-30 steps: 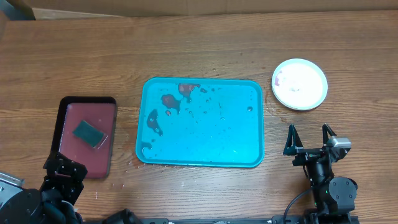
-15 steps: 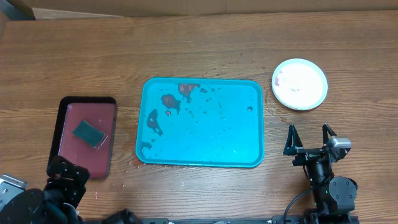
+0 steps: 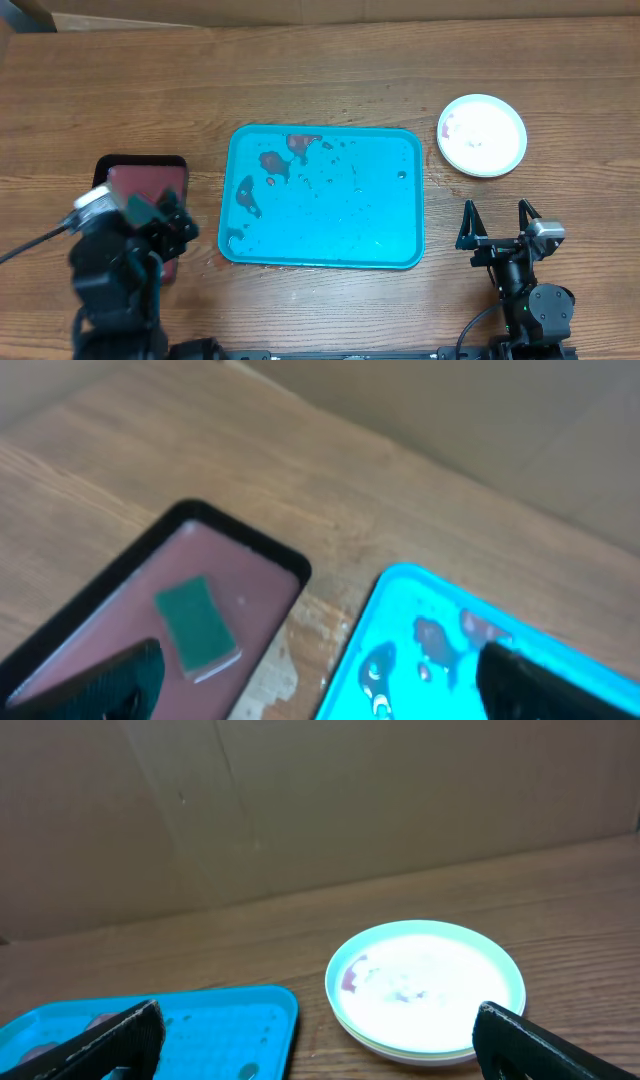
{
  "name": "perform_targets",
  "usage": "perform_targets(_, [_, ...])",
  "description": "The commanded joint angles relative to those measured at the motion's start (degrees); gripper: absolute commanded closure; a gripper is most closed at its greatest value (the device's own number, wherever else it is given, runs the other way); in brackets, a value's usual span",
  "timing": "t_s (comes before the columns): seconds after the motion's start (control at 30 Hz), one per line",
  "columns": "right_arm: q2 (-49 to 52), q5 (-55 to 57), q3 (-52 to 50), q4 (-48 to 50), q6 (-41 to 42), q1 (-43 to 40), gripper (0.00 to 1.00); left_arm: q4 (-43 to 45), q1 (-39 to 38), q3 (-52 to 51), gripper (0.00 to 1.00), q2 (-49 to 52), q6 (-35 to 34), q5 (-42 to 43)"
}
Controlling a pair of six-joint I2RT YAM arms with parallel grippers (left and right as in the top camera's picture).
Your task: Clean dirty plates on tray and stack at the side
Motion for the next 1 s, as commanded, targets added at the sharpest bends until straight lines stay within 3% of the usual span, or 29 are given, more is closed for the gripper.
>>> perform_targets(0.0, [-0.5,0.1,-0.6,0.3,-0.2,-0.3,0.0,7.9,-0.4,-8.7,0.0,-0.2,4.4,3.1])
perform_targets(0.37, [-0.5,0.1,-0.6,0.3,-0.2,-0.3,0.0,38.1,-5.8,-30.3,0.0,-6.5,7.4,6.3])
perform_targets(0.97, [-0.5,0.1,-0.6,0.3,-0.2,-0.3,0.0,48.4,-6.4,-47.8,0.0,-26.2,7.8,6.5])
